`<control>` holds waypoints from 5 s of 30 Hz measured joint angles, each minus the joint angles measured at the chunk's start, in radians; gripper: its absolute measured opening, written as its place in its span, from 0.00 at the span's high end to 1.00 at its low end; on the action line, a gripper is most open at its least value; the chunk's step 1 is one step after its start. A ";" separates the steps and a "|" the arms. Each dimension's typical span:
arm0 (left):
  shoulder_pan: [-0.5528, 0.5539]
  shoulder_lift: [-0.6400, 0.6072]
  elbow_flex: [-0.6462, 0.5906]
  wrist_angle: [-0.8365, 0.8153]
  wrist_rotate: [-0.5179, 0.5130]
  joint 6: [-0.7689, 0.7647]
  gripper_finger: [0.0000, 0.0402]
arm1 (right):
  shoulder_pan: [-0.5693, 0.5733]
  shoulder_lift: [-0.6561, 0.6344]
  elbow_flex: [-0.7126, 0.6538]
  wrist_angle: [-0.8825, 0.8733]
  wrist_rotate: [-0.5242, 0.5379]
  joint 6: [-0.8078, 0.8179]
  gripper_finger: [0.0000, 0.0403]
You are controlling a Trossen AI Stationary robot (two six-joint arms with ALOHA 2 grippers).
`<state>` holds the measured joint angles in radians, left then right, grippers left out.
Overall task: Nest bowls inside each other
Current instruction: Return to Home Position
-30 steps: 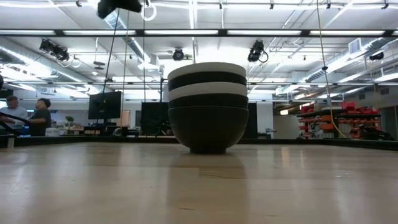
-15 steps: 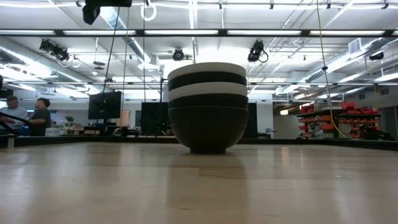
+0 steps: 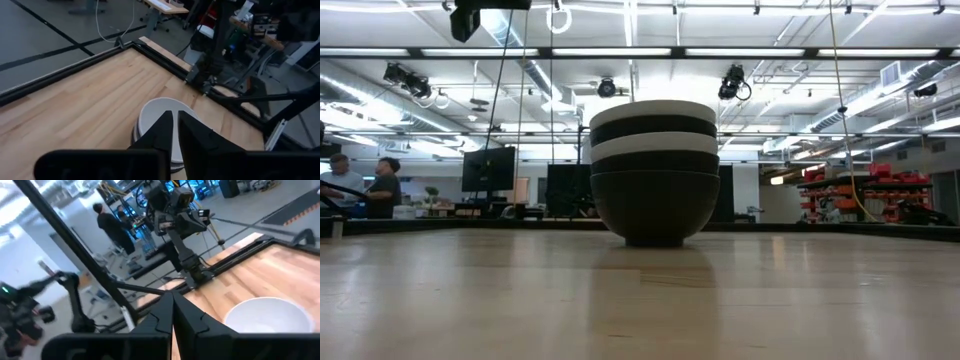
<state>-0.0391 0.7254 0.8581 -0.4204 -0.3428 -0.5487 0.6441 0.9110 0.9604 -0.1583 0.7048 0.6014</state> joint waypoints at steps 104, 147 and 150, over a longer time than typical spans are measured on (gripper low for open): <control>-0.250 -0.720 -0.703 0.680 -0.071 0.167 0.90 | 0.116 -0.826 -0.835 0.893 -0.239 -0.356 0.97; -0.214 -0.719 -0.735 0.613 -0.032 0.300 0.91 | -0.410 -0.826 -0.913 0.785 -0.539 -0.201 0.97; -0.214 -0.719 -0.735 0.631 -0.018 0.319 0.90 | -0.432 -0.826 -0.913 0.785 -0.561 -0.201 0.97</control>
<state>-0.2535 0.0063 0.1226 0.2106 -0.3608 -0.2296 0.2125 0.0849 0.0471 0.6262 0.1439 0.4000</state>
